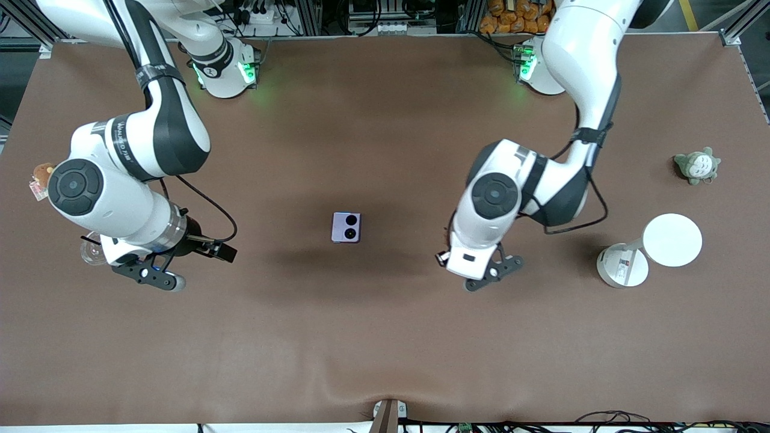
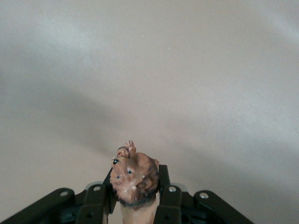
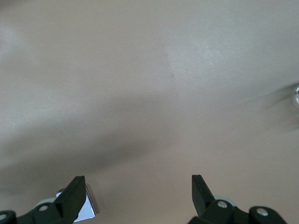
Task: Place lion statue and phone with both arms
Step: 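Lift the lion with the left gripper while the right gripper reaches the phone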
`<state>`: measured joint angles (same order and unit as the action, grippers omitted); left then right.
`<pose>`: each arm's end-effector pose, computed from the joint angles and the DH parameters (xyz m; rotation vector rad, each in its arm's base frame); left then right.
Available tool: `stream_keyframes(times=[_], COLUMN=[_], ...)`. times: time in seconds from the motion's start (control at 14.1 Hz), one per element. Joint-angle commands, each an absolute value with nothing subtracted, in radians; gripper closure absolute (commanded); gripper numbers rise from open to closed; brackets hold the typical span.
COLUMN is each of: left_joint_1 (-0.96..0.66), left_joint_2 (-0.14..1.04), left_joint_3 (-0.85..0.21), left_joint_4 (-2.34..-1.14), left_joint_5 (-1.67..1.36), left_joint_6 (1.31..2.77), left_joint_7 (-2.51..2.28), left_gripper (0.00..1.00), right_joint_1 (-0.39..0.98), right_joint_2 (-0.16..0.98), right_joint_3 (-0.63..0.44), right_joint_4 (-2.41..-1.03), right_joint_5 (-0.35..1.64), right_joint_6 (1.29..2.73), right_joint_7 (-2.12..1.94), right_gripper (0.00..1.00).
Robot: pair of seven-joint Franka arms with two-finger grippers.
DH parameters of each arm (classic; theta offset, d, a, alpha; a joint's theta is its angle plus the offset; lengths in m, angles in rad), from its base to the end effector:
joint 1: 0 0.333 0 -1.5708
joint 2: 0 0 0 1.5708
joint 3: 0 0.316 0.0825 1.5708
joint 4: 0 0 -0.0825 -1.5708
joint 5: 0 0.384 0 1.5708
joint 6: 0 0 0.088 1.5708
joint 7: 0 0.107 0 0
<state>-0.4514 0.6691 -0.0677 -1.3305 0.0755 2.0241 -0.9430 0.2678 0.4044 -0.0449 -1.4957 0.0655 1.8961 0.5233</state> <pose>0.6456 -0.3512 0.3410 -3.0740 -0.6340 -0.0583 0.6590 0.1587 0.4379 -3.0623 0.4908 0.0302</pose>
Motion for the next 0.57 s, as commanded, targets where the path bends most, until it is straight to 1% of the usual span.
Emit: stream_keyframes(times=[0.0, 0.28, 0.5], left_joint_1=[-0.407, -0.332, -0.244], left_joint_2=[0.634, 0.632, 0.64], left_joint_3=[-0.077, -0.077, -0.075], left_joint_4=[-1.361, -1.377, -1.408], left_joint_5=[0.091, 0.091, 0.092], left_joint_6=[2.006, 1.936, 1.937], left_joint_7=[-0.83, -0.657, -0.485], left_gripper=[1.0, 1.0, 1.0], right_joint_1=[0.288, 0.308, 0.348], right_joint_2=[0.419, 0.422, 0.431], right_joint_3=[-0.051, -0.051, -0.051], right_joint_4=[-1.471, -1.471, -1.471], right_joint_5=[0.077, 0.077, 0.075], right_joint_6=[1.89, 1.89, 1.89], right_joint_7=[0.538, 0.538, 0.554], right_gripper=[0.0, 0.0, 0.0])
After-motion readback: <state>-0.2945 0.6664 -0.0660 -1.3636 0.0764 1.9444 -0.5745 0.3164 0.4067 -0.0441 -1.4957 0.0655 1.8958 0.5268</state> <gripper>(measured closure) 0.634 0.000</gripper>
